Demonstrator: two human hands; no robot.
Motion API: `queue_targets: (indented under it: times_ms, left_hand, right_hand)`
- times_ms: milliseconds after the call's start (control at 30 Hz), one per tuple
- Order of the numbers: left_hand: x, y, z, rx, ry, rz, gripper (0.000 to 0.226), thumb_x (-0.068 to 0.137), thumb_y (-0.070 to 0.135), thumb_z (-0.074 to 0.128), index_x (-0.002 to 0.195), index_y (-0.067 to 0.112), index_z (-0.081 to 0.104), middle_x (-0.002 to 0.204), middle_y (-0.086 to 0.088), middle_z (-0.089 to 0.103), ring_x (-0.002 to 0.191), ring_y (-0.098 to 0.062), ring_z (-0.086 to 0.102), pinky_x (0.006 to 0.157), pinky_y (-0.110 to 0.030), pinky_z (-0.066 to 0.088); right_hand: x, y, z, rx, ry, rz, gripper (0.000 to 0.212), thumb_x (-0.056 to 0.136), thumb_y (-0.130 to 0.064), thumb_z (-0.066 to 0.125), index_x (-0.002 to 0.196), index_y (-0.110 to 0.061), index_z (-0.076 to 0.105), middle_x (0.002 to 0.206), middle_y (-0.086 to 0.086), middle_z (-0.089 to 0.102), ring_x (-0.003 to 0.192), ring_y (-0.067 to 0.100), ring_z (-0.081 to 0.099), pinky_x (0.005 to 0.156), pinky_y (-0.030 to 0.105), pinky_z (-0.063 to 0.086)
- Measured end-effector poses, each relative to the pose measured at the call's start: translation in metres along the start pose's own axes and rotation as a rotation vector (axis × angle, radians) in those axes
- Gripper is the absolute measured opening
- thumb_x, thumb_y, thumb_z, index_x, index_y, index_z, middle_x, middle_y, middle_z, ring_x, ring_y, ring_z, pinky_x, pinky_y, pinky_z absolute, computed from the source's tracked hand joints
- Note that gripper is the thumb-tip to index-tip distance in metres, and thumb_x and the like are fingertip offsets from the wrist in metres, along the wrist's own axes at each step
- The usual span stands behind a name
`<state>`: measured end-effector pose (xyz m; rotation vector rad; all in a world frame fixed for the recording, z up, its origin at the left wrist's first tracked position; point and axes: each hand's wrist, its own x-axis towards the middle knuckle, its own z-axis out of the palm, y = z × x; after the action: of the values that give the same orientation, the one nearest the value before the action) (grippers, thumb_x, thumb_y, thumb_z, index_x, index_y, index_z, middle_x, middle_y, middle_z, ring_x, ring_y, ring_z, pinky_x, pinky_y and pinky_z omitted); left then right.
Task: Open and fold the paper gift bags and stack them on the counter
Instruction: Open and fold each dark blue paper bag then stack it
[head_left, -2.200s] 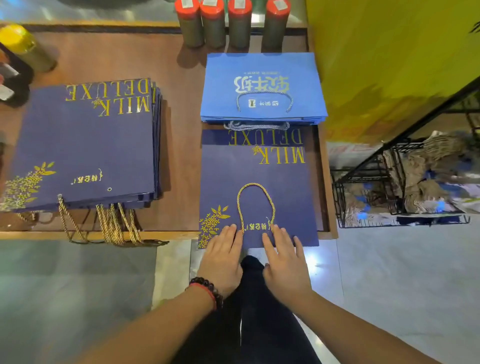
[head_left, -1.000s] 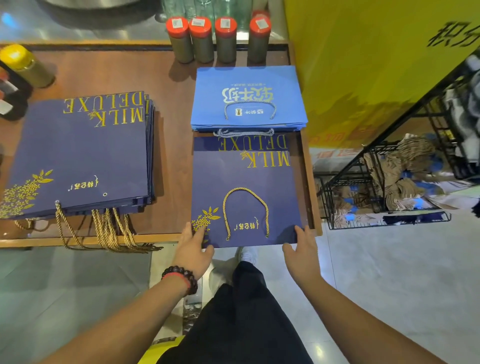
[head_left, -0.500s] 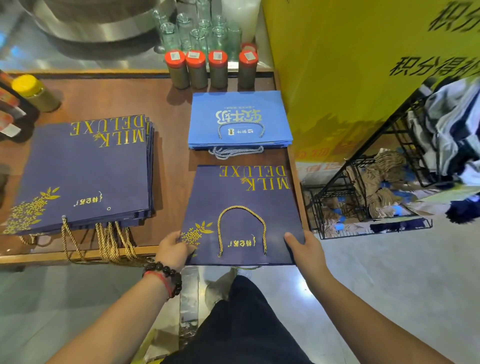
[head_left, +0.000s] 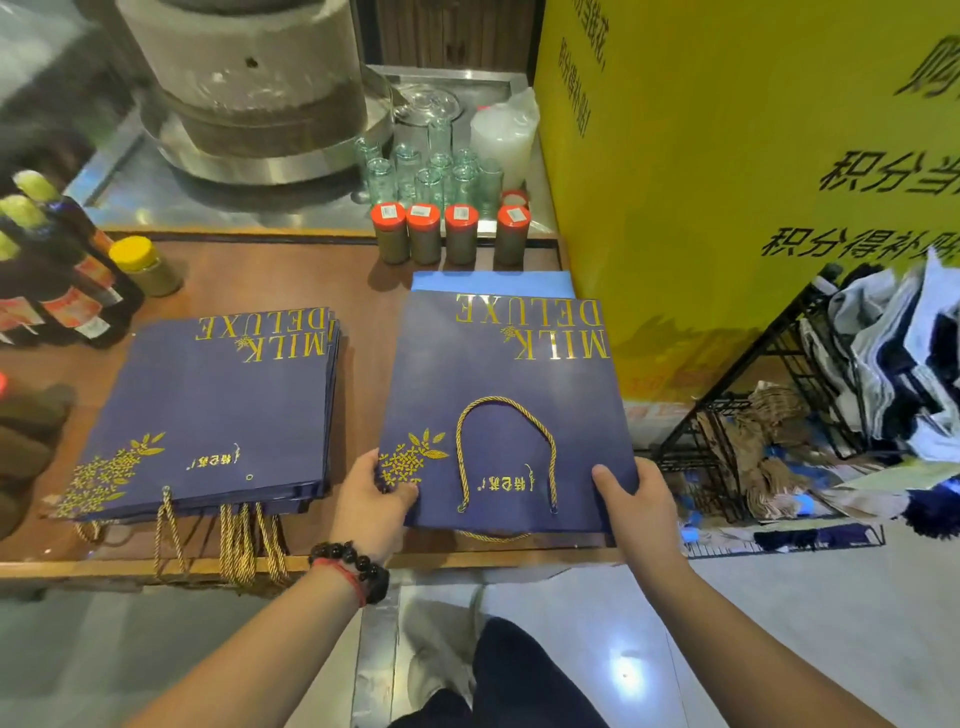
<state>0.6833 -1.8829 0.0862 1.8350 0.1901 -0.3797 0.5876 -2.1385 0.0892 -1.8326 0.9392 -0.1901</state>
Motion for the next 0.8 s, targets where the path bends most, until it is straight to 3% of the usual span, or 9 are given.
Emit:
queue_targets:
  times_ms: [167,333,433,633,800]
  left_hand:
    - [0.050,0.030,0.016,0.006,0.034,-0.048,0.031,0.081,-0.013,0.059,0.108,0.002,0.060,0.098,-0.009,0.069,0.083,-0.019,0.065,0.057,-0.011,0.048]
    - [0.106,0.047,0.037,0.114,0.055,-0.147,0.018,0.067,0.013,0.067,0.084,0.014,0.062,0.083,-0.006,0.069,0.075,-0.024,0.065,0.066,-0.033,0.053]
    - [0.140,0.048,0.050,0.152,0.056,-0.229,0.012,0.071,0.009,0.066,0.080,0.014,0.061,0.081,-0.008,0.067,0.076,-0.028,0.064,0.067,-0.034,0.051]
    - [0.197,0.040,0.076,0.210,0.074,-0.291,0.026,0.073,0.008,0.060,0.097,0.016,0.060,0.091,-0.005,0.067,0.088,-0.029,0.065,0.079,-0.037,0.054]
    - [0.232,0.046,0.095,0.532,0.083,-0.223,0.052,0.079,0.015,0.054,0.130,0.015,0.041,0.111,-0.013,0.057,0.114,-0.038,0.044,0.086,-0.034,0.036]
  right_hand:
    - [0.059,-0.026,0.014,-0.029,-0.012,0.012,0.022,0.089,-0.030,0.065,0.105,-0.019,0.054,0.097,0.000,0.063,0.090,0.022,0.060,0.079,0.040,0.050]
    - [0.125,-0.037,0.035,-0.120,-0.048,0.061,0.020,0.088,-0.025,0.063,0.102,-0.014,0.055,0.093,0.003,0.063,0.080,0.021,0.056,0.063,0.032,0.039]
    - [0.159,-0.036,0.047,-0.180,-0.078,0.088,0.022,0.088,-0.026,0.061,0.105,-0.013,0.056,0.091,0.001,0.062,0.078,0.020,0.054,0.056,0.022,0.036]
    - [0.220,-0.035,0.069,-0.298,-0.101,0.075,0.033,0.091,-0.031,0.060,0.117,-0.010,0.061,0.114,0.010,0.067,0.097,0.030,0.058,0.075,0.032,0.039]
    - [0.260,-0.033,0.084,-0.650,-0.057,0.036,0.049,0.090,-0.049,0.055,0.126,-0.016,0.057,0.137,0.011,0.045,0.125,0.034,0.041,0.096,0.042,0.039]
